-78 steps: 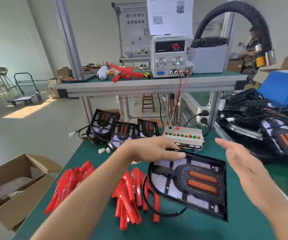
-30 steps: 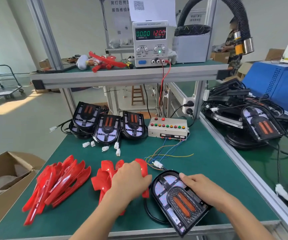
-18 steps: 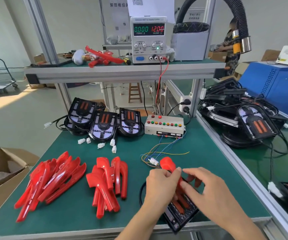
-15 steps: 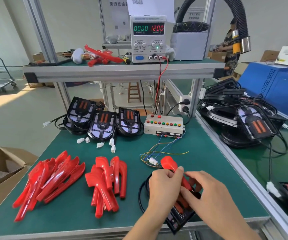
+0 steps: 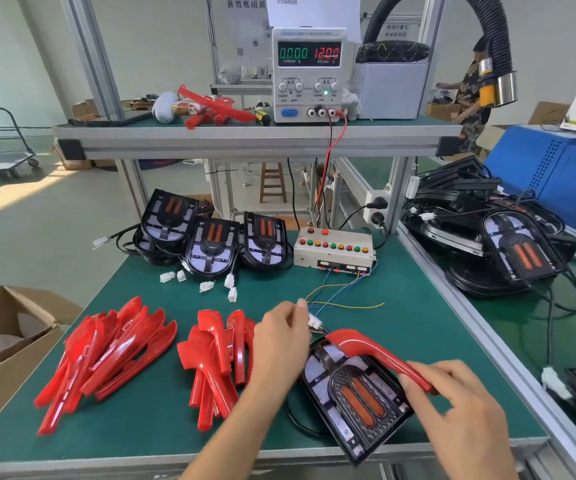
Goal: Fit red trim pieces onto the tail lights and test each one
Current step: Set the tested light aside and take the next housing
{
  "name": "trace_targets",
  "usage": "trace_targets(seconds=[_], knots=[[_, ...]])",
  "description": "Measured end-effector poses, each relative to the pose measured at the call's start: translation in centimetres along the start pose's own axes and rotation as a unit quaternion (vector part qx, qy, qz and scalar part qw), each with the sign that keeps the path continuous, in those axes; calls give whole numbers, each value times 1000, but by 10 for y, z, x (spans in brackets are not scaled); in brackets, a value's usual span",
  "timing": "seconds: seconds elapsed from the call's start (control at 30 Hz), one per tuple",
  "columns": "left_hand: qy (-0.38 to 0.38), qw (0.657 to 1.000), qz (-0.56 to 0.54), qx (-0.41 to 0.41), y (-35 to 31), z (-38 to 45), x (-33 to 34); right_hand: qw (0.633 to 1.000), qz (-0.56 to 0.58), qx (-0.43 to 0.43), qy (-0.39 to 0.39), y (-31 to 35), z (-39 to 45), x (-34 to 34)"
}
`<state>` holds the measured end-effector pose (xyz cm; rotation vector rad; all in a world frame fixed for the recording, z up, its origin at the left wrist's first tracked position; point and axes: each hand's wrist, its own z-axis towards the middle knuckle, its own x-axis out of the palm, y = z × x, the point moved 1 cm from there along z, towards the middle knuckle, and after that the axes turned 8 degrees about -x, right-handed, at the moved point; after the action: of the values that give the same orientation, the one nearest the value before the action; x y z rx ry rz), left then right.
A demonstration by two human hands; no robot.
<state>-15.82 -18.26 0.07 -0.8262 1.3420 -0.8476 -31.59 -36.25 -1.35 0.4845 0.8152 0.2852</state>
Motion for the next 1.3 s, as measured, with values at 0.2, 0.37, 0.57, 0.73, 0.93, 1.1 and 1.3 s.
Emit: trace_targets(seconds=[0.2,0.37,0.57,0.73,0.93,1.1,1.3], knots=[[149,984,89,-42,20,33,12,999,-46,-23,18,-3,-6,11],[216,970,101,-43,17,34,23,997,-58,-34,23,-10,-9,18],[255,962,94,-36,13,33,27,998,-50,-19,29,-15,-15,28],[279,952,111,-57,8,31,29,993,-101,-64,23,-17,-16,28],[279,949,134,-56,15,20,44,995,-83,-22,57,-14,-22,20],[289,947,114,-81,16,18,46,998,-33,0,55,-7,-23,21],[294,945,90,-111,18,19,45,999,-48,5,15,-4,-22,27]])
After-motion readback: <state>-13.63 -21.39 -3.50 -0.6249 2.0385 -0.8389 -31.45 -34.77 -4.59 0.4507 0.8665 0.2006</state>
